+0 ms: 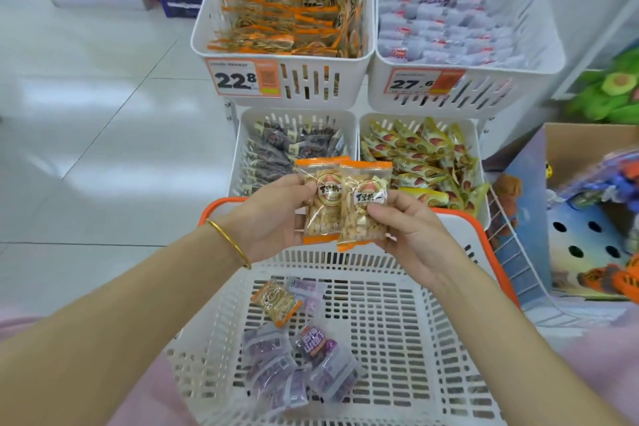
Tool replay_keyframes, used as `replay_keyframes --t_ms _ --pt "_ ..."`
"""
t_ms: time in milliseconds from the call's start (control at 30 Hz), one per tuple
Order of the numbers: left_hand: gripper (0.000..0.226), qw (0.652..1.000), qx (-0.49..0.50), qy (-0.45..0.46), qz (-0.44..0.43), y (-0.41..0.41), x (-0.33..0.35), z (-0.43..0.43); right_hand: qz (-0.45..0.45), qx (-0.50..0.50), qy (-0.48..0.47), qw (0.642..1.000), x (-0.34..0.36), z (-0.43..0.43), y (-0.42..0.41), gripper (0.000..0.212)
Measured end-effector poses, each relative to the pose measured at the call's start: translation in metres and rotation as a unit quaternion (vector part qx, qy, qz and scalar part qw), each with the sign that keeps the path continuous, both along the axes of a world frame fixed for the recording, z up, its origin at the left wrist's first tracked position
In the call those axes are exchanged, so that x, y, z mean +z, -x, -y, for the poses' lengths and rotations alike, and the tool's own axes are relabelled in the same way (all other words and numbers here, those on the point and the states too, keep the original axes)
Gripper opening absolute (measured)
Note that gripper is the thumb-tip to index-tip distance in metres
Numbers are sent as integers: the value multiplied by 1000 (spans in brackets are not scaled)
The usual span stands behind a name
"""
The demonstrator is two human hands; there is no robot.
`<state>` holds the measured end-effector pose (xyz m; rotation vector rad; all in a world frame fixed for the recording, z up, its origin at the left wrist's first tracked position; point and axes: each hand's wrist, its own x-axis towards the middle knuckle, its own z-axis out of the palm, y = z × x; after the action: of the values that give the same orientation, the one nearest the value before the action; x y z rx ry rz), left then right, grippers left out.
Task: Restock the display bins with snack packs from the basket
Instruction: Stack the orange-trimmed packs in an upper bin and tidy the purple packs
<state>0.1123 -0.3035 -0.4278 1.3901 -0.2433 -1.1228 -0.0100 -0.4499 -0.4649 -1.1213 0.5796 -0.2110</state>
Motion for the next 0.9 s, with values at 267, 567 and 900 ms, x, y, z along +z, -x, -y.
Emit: replay_keyframes --t_ms 267,567,900 --pt "57 977 -68 -35 197 3 -5 6 -22 23 109 994 6 -7 -21 37" --pt "59 930 -148 -47 333 -30 27 16 -18 180 348 920 90 30 -52 56" --pt "61 872 -18 -16 488 -103 86 54 -2 97 601 793 159 55 -126 37"
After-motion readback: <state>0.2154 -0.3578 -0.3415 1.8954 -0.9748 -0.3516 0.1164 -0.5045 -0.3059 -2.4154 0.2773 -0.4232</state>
